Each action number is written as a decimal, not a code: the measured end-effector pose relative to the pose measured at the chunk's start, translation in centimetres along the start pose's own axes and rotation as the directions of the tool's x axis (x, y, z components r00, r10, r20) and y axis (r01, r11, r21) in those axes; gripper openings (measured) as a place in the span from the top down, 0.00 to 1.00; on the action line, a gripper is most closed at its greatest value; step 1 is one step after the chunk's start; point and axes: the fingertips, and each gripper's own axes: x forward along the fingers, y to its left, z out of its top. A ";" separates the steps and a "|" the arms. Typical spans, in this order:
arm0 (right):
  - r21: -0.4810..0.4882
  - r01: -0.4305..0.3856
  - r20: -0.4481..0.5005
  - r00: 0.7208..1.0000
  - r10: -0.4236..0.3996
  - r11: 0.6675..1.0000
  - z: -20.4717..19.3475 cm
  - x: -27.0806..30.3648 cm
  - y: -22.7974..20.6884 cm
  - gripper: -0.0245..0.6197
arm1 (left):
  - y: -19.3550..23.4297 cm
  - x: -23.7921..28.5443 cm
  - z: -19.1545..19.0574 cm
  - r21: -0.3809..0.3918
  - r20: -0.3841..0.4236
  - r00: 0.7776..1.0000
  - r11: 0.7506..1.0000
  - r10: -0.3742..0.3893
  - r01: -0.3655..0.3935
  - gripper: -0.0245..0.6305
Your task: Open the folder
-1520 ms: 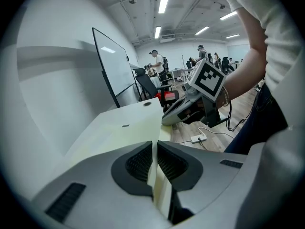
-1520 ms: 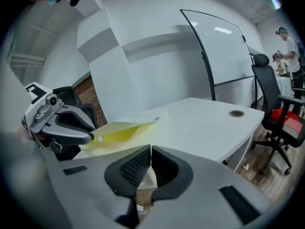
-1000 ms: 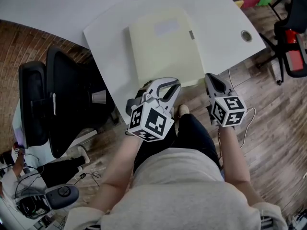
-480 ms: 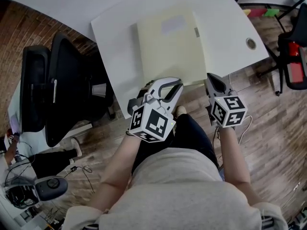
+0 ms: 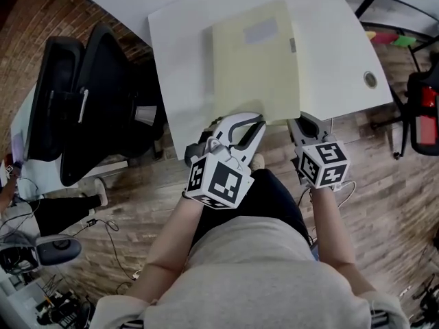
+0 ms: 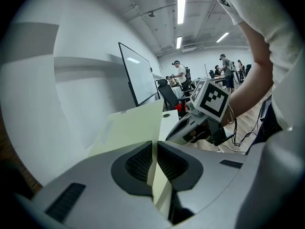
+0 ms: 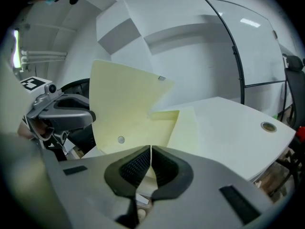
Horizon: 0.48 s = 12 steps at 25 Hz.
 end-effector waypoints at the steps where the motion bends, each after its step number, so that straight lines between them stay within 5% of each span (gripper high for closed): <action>1: -0.007 -0.013 0.000 1.000 0.013 1.000 0.1 0.3 0.4 0.93 | 0.1 -0.2 0.1 0.000 0.002 1.000 1.000 0.008 -0.008 0.89; 12: -0.050 -0.069 -0.012 0.998 0.069 0.996 0.7 2.5 5.1 0.93 | 1.5 -4.1 -0.9 -0.069 0.027 0.998 0.996 0.060 -0.058 0.90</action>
